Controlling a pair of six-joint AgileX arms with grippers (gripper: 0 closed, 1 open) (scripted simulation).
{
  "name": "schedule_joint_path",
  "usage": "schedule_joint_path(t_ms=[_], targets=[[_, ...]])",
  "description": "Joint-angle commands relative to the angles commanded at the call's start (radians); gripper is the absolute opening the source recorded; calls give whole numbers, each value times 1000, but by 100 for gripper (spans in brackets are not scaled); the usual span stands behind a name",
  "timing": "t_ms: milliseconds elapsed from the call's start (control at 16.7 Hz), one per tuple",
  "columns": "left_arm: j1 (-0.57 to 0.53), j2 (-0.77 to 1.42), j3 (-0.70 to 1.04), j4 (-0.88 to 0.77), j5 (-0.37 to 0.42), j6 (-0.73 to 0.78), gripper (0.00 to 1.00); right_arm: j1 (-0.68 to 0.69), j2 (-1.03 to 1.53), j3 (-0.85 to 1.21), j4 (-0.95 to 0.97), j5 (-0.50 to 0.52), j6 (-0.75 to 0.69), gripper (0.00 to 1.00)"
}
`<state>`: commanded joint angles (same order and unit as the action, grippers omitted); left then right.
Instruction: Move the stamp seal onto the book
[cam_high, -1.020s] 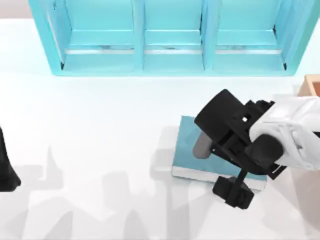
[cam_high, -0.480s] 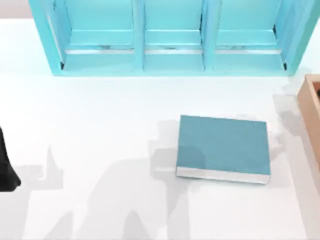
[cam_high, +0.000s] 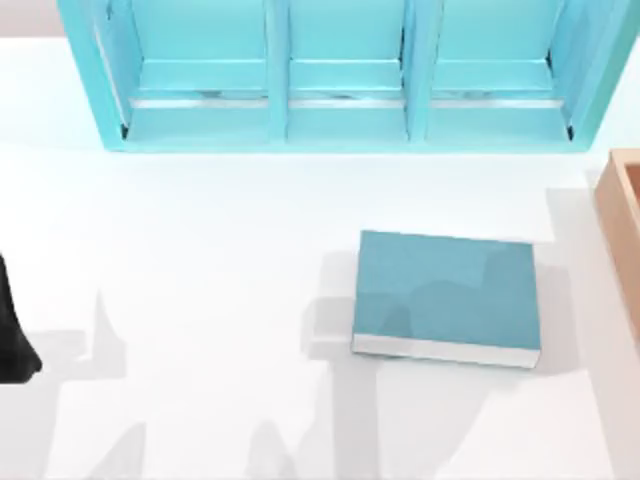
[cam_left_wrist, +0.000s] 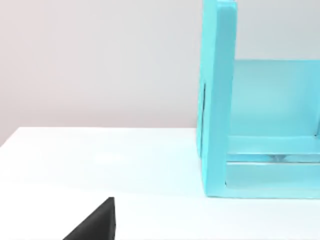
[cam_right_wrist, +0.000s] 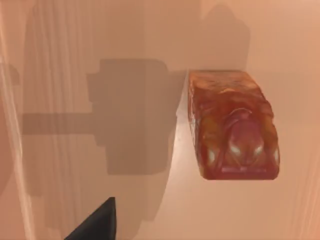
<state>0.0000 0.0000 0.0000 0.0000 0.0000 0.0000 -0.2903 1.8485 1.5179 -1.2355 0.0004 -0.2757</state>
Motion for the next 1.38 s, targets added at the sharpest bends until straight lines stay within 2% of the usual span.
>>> schedule_joint_path(t_ms=[360,960,1320,1380], targets=[[0,0,0,0,0,0,100,3,-3,-15,14,1,1,100],[0,0,0,0,0,0,100,3,88,-249,338,1,3,100],[0,0,0,0,0,0,100,3,106,-269,376,1,5,100],[0,0,0,0,0,0,100,3,106,-269,376,1,5,92]])
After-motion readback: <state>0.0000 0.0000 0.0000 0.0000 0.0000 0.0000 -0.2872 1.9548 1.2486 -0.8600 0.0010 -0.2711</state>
